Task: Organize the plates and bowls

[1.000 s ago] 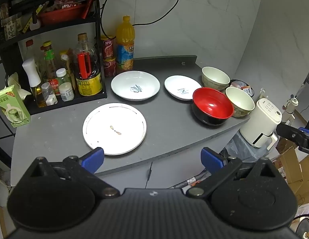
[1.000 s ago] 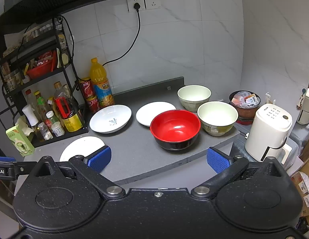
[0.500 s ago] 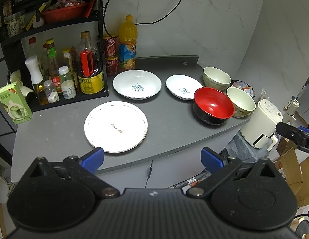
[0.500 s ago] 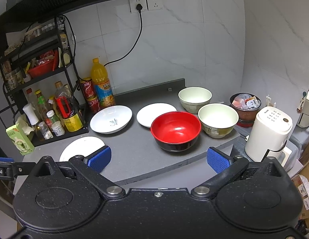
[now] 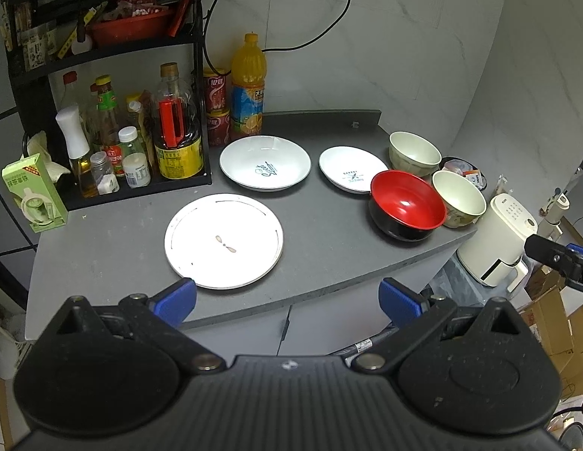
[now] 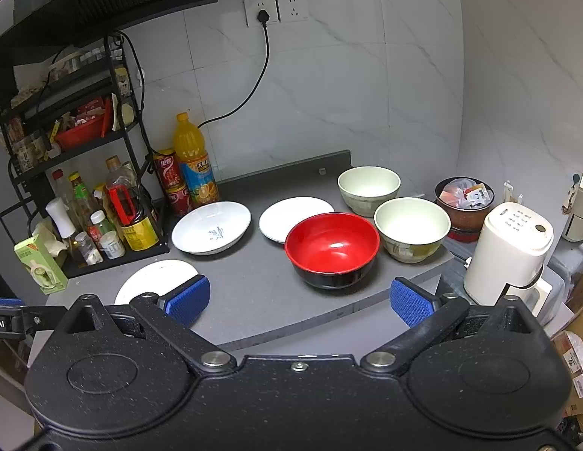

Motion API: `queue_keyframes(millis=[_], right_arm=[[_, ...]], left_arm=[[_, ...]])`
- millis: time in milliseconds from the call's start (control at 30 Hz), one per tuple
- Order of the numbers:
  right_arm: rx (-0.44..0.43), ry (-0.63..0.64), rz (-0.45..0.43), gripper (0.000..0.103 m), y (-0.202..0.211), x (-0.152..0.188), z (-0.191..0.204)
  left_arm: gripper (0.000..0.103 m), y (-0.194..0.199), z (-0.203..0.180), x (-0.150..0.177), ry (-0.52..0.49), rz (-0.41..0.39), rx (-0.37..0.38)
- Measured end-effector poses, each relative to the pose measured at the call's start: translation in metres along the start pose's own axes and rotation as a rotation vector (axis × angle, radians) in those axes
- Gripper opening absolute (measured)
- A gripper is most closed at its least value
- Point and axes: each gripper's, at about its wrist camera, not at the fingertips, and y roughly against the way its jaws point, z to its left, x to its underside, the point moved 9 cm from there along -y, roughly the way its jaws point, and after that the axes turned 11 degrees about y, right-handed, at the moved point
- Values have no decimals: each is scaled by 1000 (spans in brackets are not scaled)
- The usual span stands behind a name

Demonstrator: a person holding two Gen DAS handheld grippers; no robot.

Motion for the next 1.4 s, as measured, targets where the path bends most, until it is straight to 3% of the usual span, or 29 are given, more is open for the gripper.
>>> queue_keyframes(millis=[633, 1400], right_arm=[[-13, -2, 5, 103, -11, -3, -16], [-71, 15, 0, 103, -31, -6, -48]], left_arm=[[102, -4, -10, -2, 10, -3, -17], [102, -23, -48, -4, 47, -11, -62]])
